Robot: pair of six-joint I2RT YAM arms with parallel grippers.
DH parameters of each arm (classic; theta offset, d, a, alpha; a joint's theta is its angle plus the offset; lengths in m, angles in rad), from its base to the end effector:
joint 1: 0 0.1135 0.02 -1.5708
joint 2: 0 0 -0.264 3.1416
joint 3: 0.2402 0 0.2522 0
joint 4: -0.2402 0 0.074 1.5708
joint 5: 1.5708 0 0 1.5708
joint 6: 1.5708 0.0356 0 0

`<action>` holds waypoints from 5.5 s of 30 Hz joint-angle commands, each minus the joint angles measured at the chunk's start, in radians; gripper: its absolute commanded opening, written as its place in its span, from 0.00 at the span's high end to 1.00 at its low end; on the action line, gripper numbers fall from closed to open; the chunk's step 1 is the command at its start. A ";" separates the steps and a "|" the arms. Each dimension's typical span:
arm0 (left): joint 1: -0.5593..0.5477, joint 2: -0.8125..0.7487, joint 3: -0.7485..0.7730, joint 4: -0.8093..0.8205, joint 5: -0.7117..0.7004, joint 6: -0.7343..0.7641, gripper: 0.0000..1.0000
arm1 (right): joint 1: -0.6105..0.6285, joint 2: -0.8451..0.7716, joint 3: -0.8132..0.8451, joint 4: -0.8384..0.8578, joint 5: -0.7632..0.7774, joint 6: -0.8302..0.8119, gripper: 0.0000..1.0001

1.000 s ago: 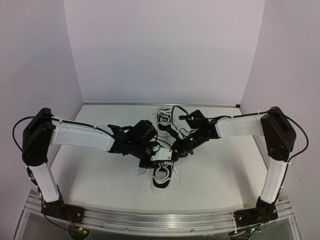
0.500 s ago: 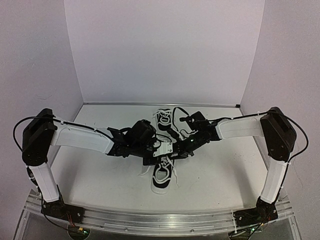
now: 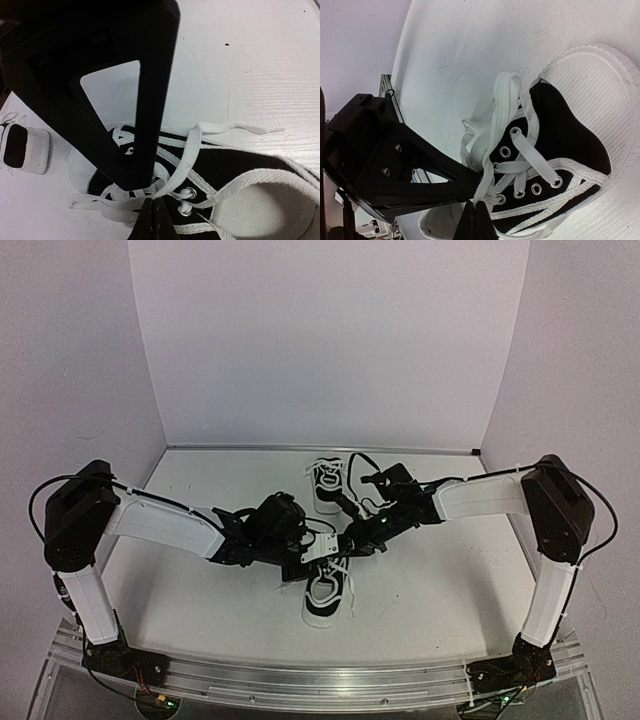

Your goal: Tie the shoes

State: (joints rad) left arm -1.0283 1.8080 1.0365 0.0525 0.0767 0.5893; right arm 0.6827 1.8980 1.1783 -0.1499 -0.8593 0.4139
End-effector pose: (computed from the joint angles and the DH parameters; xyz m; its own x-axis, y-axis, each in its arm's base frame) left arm 0.1948 -0.3284 0.1702 0.2085 0.7276 -0.6536 0.9236 0.0734 0.3762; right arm 0.2866 0.2678 0.1728 -0.8609 -0.3616 -0.3579 -0.4858 0.3755 0.7893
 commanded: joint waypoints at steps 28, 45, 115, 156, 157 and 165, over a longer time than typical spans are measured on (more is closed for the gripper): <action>0.004 0.110 -0.190 0.653 0.040 -0.317 1.00 | -0.021 -0.103 -0.073 0.101 -0.110 0.032 0.76; 0.013 0.100 -0.207 0.654 0.064 -0.306 1.00 | -0.111 -0.057 -0.160 0.148 -0.091 0.075 0.80; 0.062 -0.179 -0.292 0.310 0.064 -0.252 0.64 | -0.049 -0.002 -0.254 0.549 -0.188 0.330 1.00; 0.215 0.025 0.019 0.370 0.446 -0.750 0.92 | -0.003 -0.072 -0.172 0.299 -0.087 0.178 1.00; 0.217 0.013 0.004 0.373 0.435 -0.751 0.98 | -0.008 -0.081 -0.178 0.297 -0.080 0.177 1.00; 0.223 -0.062 -0.095 0.397 0.353 -0.761 1.00 | -0.037 -0.151 -0.221 0.229 -0.015 0.155 1.00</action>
State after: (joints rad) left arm -0.8112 1.8197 0.9756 0.3945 0.4840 -0.1589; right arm 0.6585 1.8032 0.9748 0.1224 -0.9237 0.5983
